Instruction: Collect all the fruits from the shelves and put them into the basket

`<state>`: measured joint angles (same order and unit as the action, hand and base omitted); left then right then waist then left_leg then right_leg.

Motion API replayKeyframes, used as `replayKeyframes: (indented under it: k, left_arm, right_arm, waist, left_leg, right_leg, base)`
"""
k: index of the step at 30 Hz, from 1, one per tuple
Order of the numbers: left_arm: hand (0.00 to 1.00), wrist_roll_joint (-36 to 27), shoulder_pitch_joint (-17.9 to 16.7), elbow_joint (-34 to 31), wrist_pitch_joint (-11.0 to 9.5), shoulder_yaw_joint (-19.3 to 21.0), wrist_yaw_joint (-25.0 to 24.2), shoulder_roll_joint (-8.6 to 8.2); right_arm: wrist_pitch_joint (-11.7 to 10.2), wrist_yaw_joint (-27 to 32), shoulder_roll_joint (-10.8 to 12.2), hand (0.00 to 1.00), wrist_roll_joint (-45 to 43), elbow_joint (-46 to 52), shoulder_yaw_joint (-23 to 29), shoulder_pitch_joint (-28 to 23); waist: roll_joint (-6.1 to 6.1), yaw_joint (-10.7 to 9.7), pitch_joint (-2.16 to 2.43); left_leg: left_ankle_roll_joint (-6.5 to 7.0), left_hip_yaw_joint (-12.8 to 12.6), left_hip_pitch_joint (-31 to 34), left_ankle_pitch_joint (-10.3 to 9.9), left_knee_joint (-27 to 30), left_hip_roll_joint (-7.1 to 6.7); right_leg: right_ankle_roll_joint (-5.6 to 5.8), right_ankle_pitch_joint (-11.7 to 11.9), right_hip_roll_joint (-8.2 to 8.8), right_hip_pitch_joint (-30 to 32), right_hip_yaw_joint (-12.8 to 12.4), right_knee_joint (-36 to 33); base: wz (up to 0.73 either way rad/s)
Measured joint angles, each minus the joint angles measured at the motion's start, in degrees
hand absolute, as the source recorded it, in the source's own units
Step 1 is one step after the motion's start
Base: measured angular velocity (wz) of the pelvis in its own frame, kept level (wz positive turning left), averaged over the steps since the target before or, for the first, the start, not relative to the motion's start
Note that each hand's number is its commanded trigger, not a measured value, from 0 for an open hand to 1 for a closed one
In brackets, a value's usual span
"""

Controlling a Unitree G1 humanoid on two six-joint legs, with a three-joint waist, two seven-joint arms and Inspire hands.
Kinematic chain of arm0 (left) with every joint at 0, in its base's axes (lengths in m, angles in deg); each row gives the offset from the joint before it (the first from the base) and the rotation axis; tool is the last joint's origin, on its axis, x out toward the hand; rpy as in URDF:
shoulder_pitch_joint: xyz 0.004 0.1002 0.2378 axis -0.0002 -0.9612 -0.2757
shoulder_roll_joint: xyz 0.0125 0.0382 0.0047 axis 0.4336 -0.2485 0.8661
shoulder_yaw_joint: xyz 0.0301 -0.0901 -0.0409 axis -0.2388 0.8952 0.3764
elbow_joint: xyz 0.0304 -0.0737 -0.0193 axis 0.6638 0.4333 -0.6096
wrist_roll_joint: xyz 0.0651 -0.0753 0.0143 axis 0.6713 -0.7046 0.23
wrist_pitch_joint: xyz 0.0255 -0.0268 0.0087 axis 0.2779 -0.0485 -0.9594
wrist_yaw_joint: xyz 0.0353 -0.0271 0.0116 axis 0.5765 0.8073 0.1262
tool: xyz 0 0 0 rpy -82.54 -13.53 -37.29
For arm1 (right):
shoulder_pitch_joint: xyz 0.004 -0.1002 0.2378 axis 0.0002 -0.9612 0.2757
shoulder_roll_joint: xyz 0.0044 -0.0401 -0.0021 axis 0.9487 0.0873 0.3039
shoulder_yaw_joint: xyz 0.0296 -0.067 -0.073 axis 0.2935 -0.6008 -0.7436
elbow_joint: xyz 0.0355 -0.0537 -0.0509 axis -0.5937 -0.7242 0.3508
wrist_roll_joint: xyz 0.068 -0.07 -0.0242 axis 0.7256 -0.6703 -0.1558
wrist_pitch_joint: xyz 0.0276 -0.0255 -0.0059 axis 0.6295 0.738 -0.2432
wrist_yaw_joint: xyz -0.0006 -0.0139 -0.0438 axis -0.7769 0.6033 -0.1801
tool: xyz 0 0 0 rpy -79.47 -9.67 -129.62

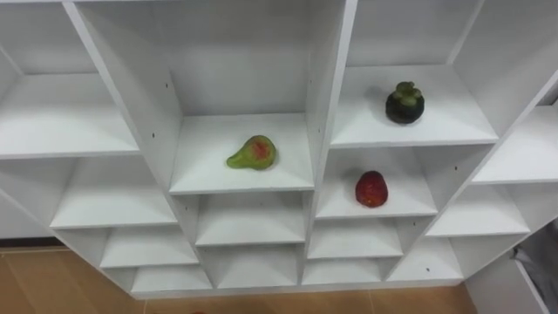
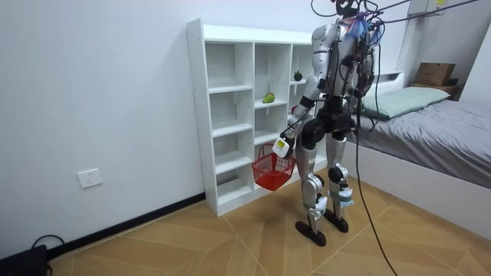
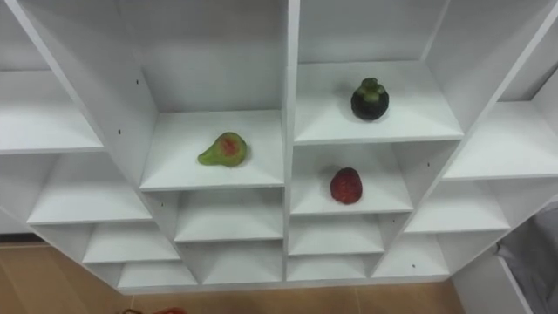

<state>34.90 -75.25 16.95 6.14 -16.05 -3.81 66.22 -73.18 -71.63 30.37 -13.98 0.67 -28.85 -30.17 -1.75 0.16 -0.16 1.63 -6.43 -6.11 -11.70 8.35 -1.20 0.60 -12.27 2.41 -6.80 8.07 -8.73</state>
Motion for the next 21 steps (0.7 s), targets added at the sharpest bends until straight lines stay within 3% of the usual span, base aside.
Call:
replayKeyframes:
  k: [5,7,9,16,21]
  left_arm:
    - [1.0,0.01,0.02,-0.04,-1.0,-0.1,-0.12,0.01]
    - [1.0,0.0,-0.32,-0.27,-1.9,-0.12,-0.22,-0.04]
    - [1.0,0.0,-0.64,-0.33,-2.28,-0.11,-0.25,-0.06]
    - [1.0,0.03,-1.19,-1.48,-2.78,0.08,-0.79,-0.09]
    - [1.0,-0.08,-1.13,-1.47,-3.01,-0.06,-0.75,-0.1]
  right_arm:
    - [-1.4,0.39,0.4,0.0,-2.24,14.23,-1.02,-2.32]
    - [-3.67,0.58,0.44,0.0,-3.84,18.91,-1.95,-3.69]
    - [-4.44,1.1,0.43,0.0,-4.17,21.39,-2.56,-4.55]
    - [-5.32,2.25,0.36,0.0,-4.12,33.37,-3.38,-6.4]
    - [-7.37,2.65,0.07,0.0,-3.84,40.8,-3.55,-6.34]
  waist:
    - [0.47,-0.01,0.24]
    - [0.41,-0.02,0.29]
    - [0.43,0.02,0.28]
    - [1.45,0.04,0.21]
    - [1.9,-0.23,0.36]
  left_leg:
    - [0.0,-0.03,0.03,0.0,0.01,0.02]
    - [0.0,-0.11,-0.04,0.0,0.0,0.08]
    - [-0.01,-0.06,-0.03,-0.01,0.0,0.21]
    - [-0.06,-0.13,1.4,-0.06,-0.06,0.51]
    - [-0.07,-0.1,2.38,-0.02,0.42,0.57]
  right_leg:
    - [-0.02,0.01,-0.03,-0.05,0.02,0.06]
    - [-0.07,0.06,-0.07,-0.06,-0.02,0.05]
    - [-0.09,0.09,-0.09,-0.05,-0.01,0.02]
    - [-0.26,0.89,-0.5,1.44,-0.15,-0.17]
    - [-0.34,0.98,-0.51,2.1,-0.12,-0.94]
  base:
    - [0.0]
    - [0.0]
    - [0.0]
    - [-0.03]
    - [-0.01]
